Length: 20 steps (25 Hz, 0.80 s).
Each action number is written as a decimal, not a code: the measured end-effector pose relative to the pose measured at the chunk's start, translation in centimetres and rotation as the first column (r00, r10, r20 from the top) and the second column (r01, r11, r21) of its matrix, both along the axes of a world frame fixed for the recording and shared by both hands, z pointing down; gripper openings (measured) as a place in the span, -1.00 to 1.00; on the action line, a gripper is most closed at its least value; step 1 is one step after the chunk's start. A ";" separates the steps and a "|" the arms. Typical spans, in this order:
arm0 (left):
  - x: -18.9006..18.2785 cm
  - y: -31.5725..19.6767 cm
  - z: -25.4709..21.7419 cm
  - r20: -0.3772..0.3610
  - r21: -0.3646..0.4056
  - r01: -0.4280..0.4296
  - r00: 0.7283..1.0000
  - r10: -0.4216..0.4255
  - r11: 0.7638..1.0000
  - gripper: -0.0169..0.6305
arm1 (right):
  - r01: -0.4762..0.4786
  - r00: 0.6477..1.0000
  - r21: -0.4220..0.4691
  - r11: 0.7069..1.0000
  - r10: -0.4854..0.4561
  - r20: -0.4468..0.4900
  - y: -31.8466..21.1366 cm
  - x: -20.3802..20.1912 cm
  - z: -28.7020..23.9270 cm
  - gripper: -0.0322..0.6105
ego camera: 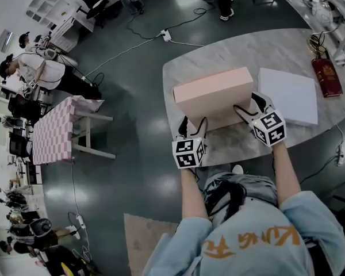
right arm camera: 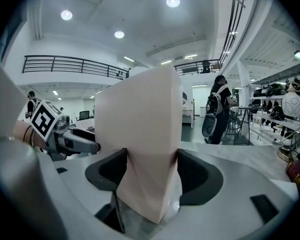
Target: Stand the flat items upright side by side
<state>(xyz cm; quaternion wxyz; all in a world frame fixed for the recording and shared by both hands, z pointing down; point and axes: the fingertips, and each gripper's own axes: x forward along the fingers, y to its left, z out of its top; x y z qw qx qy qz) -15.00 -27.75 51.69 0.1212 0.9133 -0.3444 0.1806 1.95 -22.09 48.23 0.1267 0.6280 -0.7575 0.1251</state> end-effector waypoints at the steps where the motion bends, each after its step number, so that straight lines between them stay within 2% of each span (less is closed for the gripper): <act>1: -0.2 0.2 0.0 0.002 0.003 0.003 1.000 -0.003 1.000 0.00 | 0.000 1.000 0.003 1.000 0.000 -0.004 0.3 -0.2 -0.1 0.08; 6: -0.5 1.5 0.0 0.016 0.018 0.012 1.000 -0.012 1.000 0.01 | 0.004 1.000 0.005 1.000 -0.004 -0.016 1.6 -0.6 -0.1 0.08; 11: -0.9 2.5 0.8 -0.002 0.002 0.019 1.000 -0.019 1.000 0.02 | 0.013 1.000 -0.005 1.000 -0.013 0.001 2.5 -0.9 0.5 0.09; 20: -1.1 2.9 1.0 0.023 -0.007 0.004 1.000 -0.004 1.000 0.03 | -0.027 0.999 -0.014 1.000 0.028 0.032 3.0 -0.7 0.5 0.14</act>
